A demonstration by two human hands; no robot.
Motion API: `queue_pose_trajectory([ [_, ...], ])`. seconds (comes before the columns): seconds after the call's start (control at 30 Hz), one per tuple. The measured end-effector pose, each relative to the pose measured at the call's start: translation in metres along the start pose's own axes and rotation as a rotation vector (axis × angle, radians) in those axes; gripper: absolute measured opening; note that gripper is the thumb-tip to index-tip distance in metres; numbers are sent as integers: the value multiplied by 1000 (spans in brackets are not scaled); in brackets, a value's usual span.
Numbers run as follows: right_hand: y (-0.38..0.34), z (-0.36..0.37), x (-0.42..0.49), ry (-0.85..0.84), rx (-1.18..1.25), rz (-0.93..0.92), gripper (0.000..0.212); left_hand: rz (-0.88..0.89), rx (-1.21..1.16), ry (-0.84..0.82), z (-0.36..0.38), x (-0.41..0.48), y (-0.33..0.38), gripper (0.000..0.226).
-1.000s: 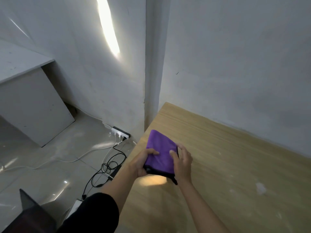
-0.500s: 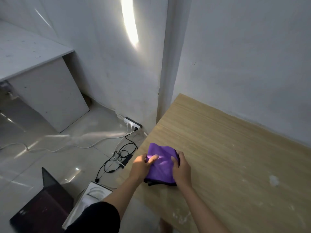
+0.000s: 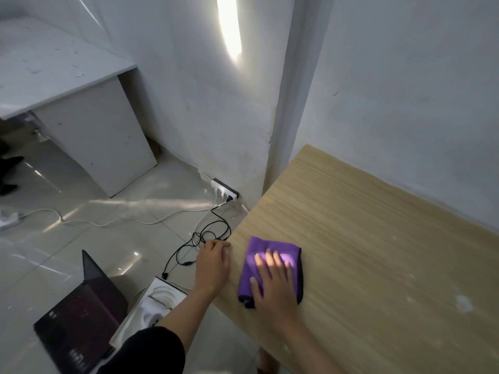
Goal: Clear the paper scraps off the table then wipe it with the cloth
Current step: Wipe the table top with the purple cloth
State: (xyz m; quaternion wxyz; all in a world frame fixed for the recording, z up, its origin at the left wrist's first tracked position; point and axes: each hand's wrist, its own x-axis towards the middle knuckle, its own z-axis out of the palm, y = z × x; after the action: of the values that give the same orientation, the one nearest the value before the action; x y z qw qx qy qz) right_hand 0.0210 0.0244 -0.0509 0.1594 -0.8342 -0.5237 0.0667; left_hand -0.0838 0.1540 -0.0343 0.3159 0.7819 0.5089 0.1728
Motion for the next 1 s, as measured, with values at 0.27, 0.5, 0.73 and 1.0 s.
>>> queue_pose_trajectory([
  [0.27,-13,14,66,-166,-19,-253,52,-70,-175,64,11,18,17,30],
  [0.5,66,-8,161,-87,-26,52,59,104,86,-79,42,72,62,50],
  [0.73,150,-40,195,19,-31,505,50,211,316,-258,88,115,80,52],
  [1.0,134,-32,278,-168,-49,-34,50,189,394,28,129,156,107,63],
])
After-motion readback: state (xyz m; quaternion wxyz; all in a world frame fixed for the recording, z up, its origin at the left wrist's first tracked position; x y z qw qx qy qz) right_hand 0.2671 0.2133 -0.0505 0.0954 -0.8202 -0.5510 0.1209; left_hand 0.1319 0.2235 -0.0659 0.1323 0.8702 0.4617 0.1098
